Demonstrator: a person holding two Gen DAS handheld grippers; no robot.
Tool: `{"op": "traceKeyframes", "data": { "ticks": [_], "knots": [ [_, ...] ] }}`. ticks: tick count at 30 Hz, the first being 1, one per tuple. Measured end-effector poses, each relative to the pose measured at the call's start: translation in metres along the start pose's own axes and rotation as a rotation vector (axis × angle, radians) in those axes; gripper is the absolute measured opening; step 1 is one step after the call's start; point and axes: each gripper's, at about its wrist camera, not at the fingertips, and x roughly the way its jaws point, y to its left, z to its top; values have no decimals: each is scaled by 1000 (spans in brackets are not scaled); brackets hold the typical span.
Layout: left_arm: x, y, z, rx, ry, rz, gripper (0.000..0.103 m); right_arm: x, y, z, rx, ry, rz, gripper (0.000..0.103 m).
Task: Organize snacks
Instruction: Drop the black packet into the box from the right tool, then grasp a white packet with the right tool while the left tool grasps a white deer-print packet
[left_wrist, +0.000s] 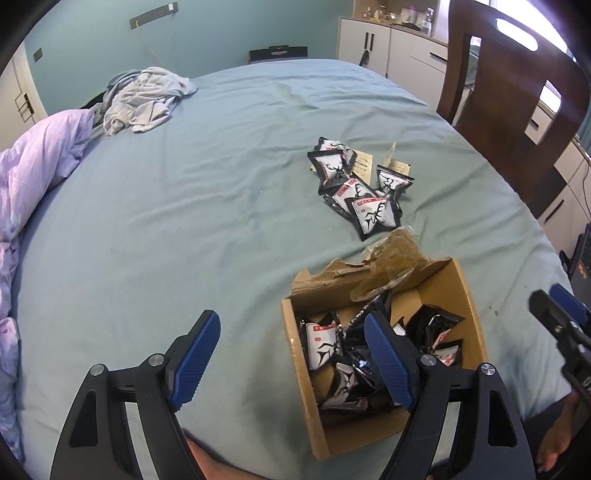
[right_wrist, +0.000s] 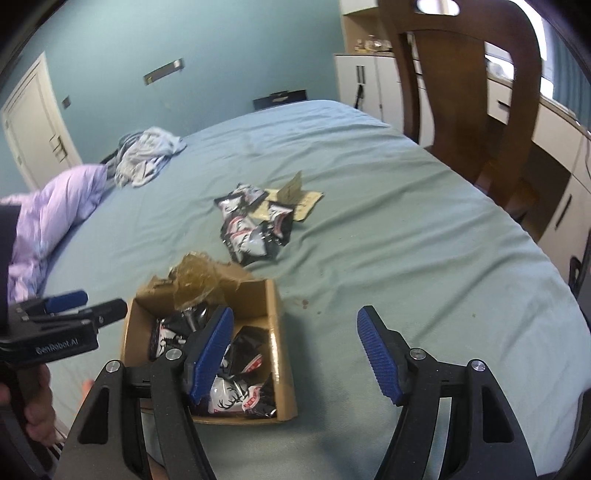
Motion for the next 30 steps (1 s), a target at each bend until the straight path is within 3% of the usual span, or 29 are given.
{"op": "traceKeyframes", "data": {
  "ticks": [6,11,15,30],
  "knots": [
    [-3,4,5,-34,-13,-5,81,-22,-23,7,26,42,27,69],
    [-3,8,14,-73,-24,-19,81,-26,-36,13,-7,7,-62,69],
    [1,5,17,-72,-13,-27,81,-2,-41,20,73,51,1,69],
    [15,-18,22,-8,44,-70,81,77,-30,65,7,109,2,69]
  ]
}}
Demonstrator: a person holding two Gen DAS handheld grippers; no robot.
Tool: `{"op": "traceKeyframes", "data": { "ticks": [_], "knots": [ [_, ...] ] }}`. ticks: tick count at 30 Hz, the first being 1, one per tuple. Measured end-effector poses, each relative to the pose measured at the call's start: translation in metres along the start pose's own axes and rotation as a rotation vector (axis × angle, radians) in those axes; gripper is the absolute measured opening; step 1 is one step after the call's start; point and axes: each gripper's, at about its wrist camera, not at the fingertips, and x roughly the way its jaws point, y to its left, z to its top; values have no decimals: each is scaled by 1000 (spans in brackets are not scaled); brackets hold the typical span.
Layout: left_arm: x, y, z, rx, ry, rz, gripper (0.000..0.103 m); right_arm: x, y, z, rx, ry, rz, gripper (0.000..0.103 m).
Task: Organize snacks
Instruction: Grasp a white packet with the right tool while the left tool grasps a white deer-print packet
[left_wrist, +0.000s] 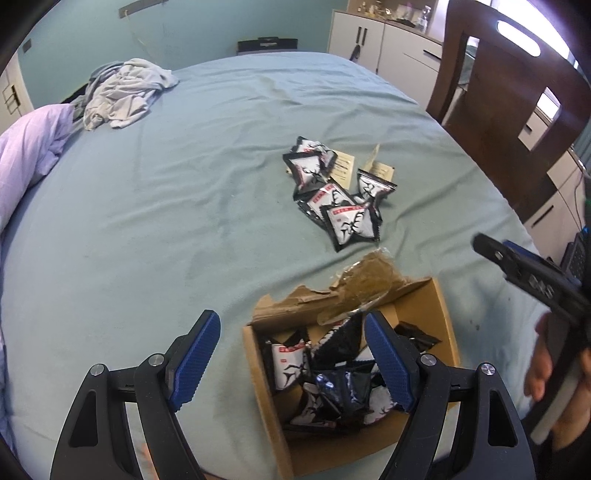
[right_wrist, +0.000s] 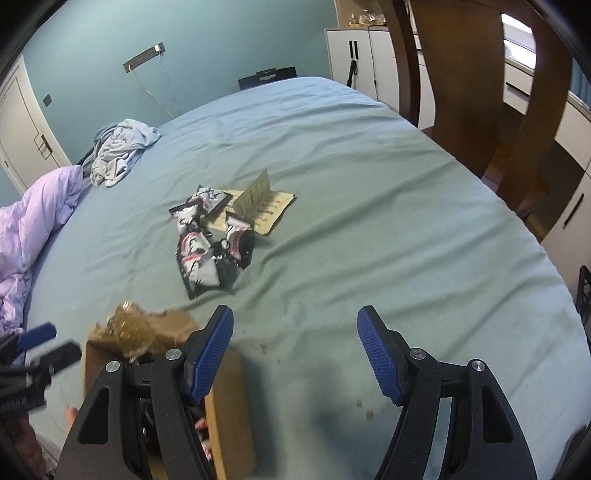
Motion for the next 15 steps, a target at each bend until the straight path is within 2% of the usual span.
{"op": "traceKeyframes", "data": {
  "ticks": [6,15],
  "knots": [
    [3,0,3,-7,7,-25,81,30,-1,18,21,32,61,69],
    [9,-3,7,-2,28,-58,81,108,22,49,-87,160,137,69]
  ]
}}
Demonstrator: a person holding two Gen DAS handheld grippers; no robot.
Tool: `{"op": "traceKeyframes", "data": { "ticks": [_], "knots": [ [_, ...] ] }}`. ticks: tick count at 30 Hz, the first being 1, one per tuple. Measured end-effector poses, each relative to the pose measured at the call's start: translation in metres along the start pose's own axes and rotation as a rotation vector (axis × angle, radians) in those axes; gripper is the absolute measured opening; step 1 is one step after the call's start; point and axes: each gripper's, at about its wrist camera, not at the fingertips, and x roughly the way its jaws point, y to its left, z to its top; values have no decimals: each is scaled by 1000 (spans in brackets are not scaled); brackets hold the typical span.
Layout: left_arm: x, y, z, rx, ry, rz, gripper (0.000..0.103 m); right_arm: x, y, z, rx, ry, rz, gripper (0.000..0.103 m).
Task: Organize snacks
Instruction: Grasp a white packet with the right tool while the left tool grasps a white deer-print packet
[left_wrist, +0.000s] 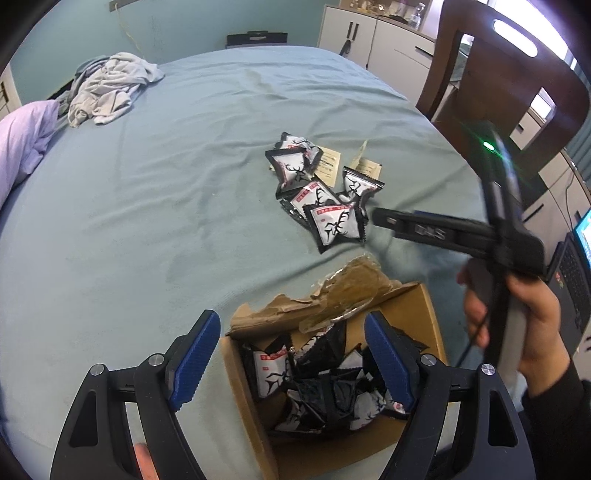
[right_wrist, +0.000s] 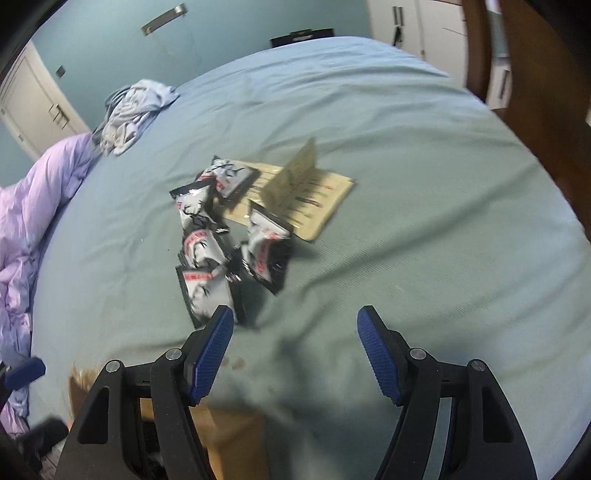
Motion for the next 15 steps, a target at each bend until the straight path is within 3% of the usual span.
{"op": "traceKeyframes", "data": {
  "ticks": [6,10,11,12,15],
  "knots": [
    [6,6,0,-21,16,-13,81,40,20,30,-88,101,151,69],
    [8,9,1,-34,15,-2,81,66,28,41,-116,167,196,69],
    [9,11,1,-39,15,0,81,70,28,44,-121,170,190,66],
    [9,12,1,-42,15,0,81,71,29,47,-131,166,187,48],
    [11,15,3,-54,14,6,81,73,30,46,-157,184,154,37]
  ]
}}
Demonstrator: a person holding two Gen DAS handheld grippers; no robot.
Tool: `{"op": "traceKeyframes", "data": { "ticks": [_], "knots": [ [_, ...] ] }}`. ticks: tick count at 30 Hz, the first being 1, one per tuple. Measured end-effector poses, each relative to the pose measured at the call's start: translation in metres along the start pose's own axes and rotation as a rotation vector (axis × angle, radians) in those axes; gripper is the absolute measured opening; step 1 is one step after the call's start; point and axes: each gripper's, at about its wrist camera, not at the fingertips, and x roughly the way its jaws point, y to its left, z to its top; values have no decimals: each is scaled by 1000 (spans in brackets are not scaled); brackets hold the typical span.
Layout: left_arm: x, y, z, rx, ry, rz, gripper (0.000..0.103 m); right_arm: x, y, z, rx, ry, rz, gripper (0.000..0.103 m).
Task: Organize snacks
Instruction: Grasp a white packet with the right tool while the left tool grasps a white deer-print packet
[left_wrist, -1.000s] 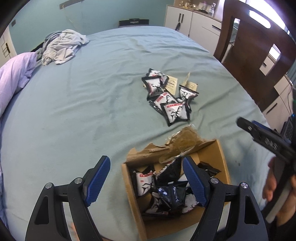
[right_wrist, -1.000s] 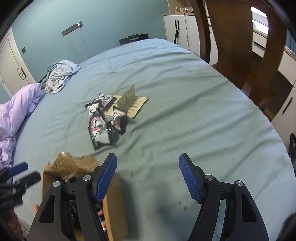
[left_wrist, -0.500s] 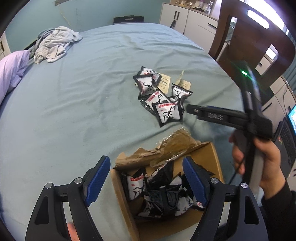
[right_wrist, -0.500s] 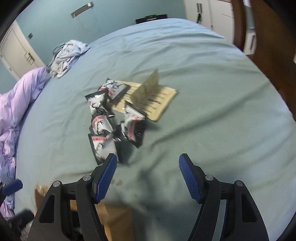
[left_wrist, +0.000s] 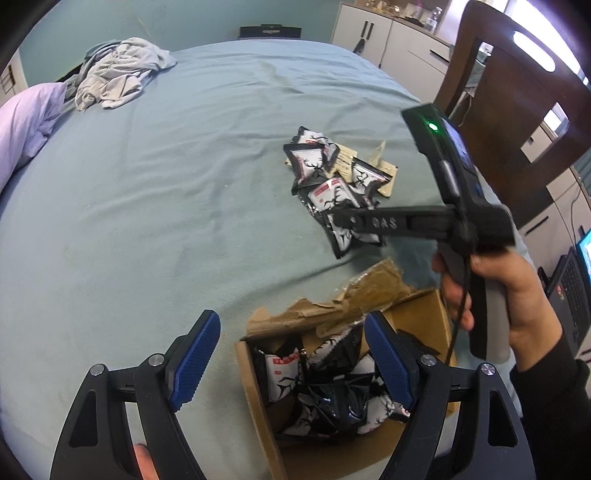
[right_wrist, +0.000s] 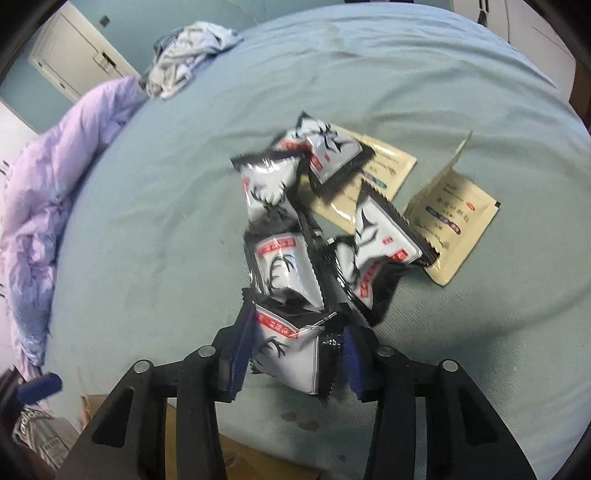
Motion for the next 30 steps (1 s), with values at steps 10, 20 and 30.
{"op": "traceKeyframes", "data": {
  "ticks": [10,20,30],
  "knots": [
    [-8,2,-4,32,-37,22,81,-71,13,-40,139,-209,3,29],
    [0,-29,50,212,-39,19,84,-178,7,-159,359,-440,-42,29],
    [112,-80,118,393,123,122,84,-148,-40,-195,579,-287,52,29]
  ]
}}
